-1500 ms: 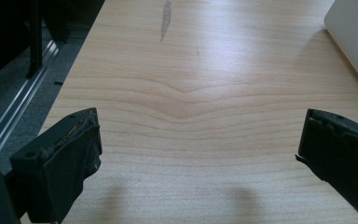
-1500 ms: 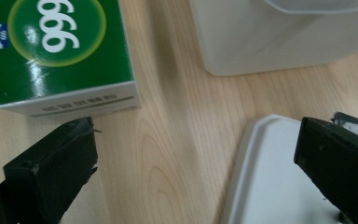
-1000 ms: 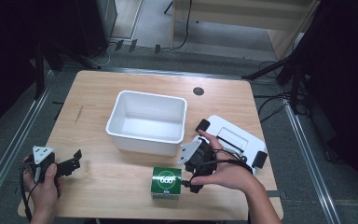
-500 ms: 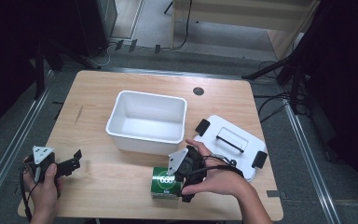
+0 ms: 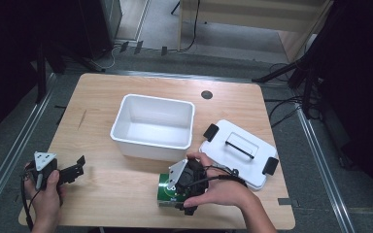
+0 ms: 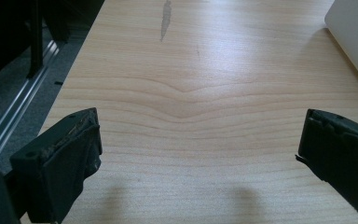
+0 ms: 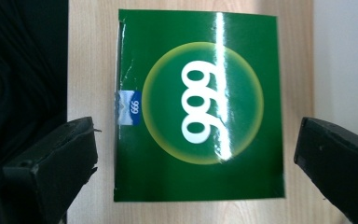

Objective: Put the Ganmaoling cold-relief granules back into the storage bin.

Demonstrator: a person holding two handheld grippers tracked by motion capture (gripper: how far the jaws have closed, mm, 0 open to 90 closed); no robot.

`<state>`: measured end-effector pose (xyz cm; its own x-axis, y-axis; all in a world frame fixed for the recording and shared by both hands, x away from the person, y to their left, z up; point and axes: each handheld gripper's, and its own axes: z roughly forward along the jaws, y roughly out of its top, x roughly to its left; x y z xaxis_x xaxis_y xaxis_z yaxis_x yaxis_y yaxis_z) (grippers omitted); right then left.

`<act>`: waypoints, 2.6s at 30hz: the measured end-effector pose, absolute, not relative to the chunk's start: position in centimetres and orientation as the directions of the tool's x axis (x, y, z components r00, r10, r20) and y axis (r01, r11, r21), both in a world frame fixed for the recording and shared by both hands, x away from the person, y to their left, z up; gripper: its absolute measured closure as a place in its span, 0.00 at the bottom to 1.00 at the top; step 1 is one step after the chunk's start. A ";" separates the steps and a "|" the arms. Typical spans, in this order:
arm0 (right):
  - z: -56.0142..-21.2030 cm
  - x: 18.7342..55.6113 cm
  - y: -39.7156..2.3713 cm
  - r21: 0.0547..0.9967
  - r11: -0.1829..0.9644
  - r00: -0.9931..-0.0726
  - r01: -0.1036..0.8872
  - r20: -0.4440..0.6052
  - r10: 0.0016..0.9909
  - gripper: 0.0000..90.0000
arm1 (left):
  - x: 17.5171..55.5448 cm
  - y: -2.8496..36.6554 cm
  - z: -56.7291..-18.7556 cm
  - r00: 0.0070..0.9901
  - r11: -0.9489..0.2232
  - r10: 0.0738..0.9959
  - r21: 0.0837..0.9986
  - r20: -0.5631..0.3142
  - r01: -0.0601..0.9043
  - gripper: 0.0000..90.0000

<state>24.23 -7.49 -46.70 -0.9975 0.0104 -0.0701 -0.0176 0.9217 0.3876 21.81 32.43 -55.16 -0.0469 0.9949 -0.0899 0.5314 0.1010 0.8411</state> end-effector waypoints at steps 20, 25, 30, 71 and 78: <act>-48.3 24.5 -6.4 0.308 0.951 -0.997 -0.022 -0.079 0.002 0.13 | 21.8 32.4 -55.2 -0.047 0.101 0.995 0.841 -0.090 0.531 0.00; -48.3 24.6 -6.4 0.313 0.949 -0.997 -0.028 -0.072 -0.006 0.15 | 21.8 32.4 -55.2 -0.047 0.103 0.995 0.841 -0.091 0.531 0.00; -48.1 24.7 -6.4 0.321 0.946 -0.998 -0.040 -0.068 -0.020 0.17 | 21.8 32.4 -55.2 -0.048 0.105 0.994 0.841 -0.094 0.531 0.00; -39.1 26.3 -7.5 0.390 0.918 -0.993 -0.074 -0.118 -0.030 0.17 | 21.9 32.4 -55.2 -0.046 0.105 0.994 0.839 -0.095 0.533 0.00; -37.9 26.8 -7.7 0.395 0.916 -0.991 -0.075 -0.132 -0.024 0.17 | 21.9 32.5 -55.2 -0.045 0.103 0.995 0.839 -0.093 0.534 0.00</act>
<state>26.82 -7.74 -37.88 -0.9910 -0.0241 -0.1320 -0.0748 0.9157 0.3948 21.87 32.45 -55.17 -0.0452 0.9946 -0.0934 0.5342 0.1030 0.8390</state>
